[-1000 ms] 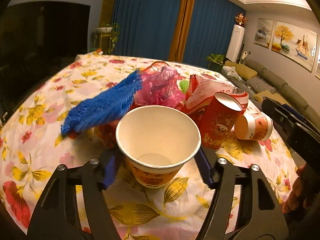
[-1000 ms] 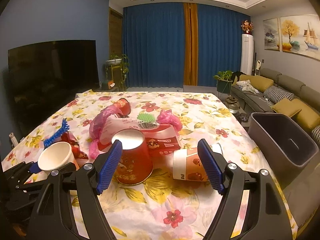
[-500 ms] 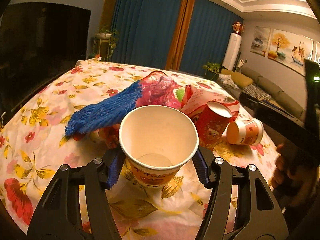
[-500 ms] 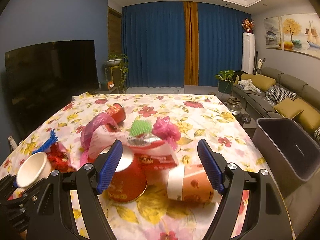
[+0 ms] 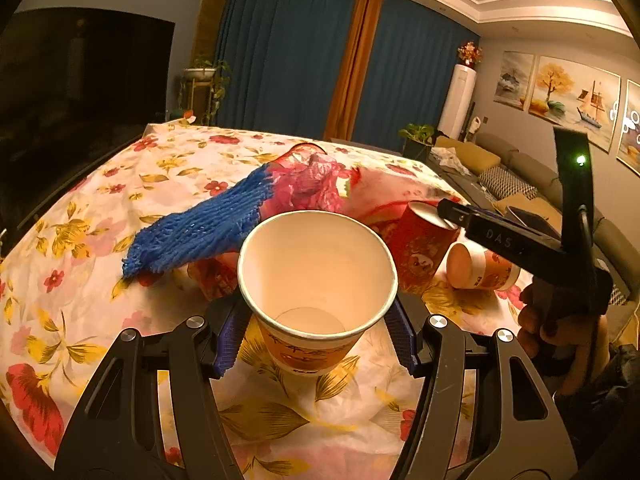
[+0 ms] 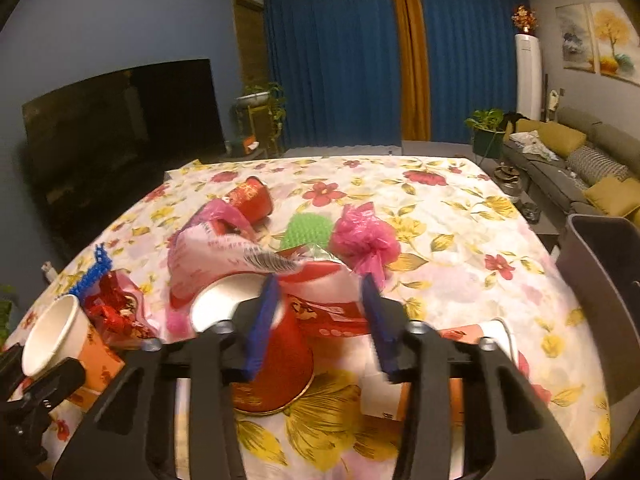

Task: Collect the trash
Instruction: 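Grasp the red-and-white snack bag with the right gripper while the left holds the cup, then carry the cup and snack bag to the grey bin and release both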

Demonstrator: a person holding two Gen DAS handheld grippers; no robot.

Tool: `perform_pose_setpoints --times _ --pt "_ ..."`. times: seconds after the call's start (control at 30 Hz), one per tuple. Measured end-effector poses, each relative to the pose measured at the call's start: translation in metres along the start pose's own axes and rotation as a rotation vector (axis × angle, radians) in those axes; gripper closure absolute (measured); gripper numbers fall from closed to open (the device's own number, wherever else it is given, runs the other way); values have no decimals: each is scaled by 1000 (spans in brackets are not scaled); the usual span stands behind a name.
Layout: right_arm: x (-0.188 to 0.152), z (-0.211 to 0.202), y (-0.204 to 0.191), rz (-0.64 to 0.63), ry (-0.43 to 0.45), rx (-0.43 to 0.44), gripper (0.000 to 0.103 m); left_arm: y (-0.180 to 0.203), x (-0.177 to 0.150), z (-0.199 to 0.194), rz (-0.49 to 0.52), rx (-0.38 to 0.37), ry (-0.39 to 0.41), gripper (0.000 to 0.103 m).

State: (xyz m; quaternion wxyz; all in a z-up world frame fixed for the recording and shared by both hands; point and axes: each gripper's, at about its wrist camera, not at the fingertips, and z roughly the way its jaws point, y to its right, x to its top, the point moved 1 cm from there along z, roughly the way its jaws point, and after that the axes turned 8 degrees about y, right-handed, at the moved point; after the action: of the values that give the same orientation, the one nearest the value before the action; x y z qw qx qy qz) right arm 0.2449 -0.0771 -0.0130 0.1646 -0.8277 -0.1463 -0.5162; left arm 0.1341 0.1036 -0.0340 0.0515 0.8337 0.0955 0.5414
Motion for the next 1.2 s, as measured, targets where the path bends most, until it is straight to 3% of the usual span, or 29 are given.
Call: perform_pose_setpoints --times 0.1,0.33,0.77,1.2 --pt "0 -2 -2 -5 4 29 88 0 -1 2 2 -2 -4 43" --pt "2 -8 -6 -13 19 48 99 1 -1 1 2 -2 3 43" --pt "28 -65 4 5 162 23 101 10 13 -18 9 -19 65 43" --pt "45 -125 32 13 268 -27 101 45 34 -33 50 -71 125 43"
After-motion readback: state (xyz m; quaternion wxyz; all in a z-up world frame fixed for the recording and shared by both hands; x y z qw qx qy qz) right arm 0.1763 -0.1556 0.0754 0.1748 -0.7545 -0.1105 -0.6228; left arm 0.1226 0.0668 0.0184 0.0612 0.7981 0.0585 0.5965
